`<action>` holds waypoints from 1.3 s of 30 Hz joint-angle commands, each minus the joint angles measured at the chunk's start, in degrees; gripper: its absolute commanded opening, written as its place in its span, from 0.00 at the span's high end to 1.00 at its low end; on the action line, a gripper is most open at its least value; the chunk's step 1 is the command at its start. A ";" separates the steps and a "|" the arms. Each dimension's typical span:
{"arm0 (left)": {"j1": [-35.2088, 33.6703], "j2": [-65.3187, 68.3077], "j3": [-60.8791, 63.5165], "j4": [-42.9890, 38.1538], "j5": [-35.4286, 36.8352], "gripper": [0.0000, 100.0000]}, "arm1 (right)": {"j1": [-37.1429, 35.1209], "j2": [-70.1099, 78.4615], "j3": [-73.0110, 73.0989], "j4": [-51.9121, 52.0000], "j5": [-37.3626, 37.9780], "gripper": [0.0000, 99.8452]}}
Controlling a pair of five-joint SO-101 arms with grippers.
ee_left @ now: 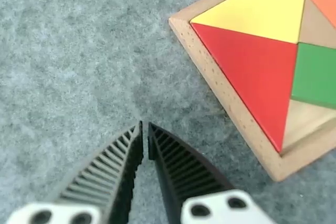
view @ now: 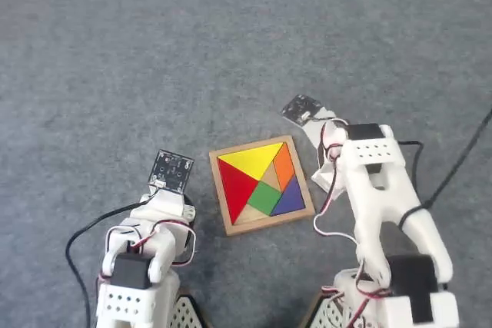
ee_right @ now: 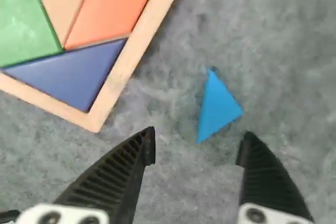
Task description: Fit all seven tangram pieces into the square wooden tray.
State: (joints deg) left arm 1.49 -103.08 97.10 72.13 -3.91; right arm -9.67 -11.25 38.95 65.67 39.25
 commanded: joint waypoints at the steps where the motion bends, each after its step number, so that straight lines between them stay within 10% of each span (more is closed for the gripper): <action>1: -0.18 -1.05 -0.57 0.18 -0.18 0.98 | 0.48 1.10 -3.60 -2.33 1.32 0.71; 39: -0.18 -1.05 -0.57 0.18 -0.18 0.98 | 3.03 15.34 -6.15 -9.80 2.73 0.83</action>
State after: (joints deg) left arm 1.49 -103.08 97.10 72.13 -3.91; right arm -6.68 4.40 34.64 55.74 42.15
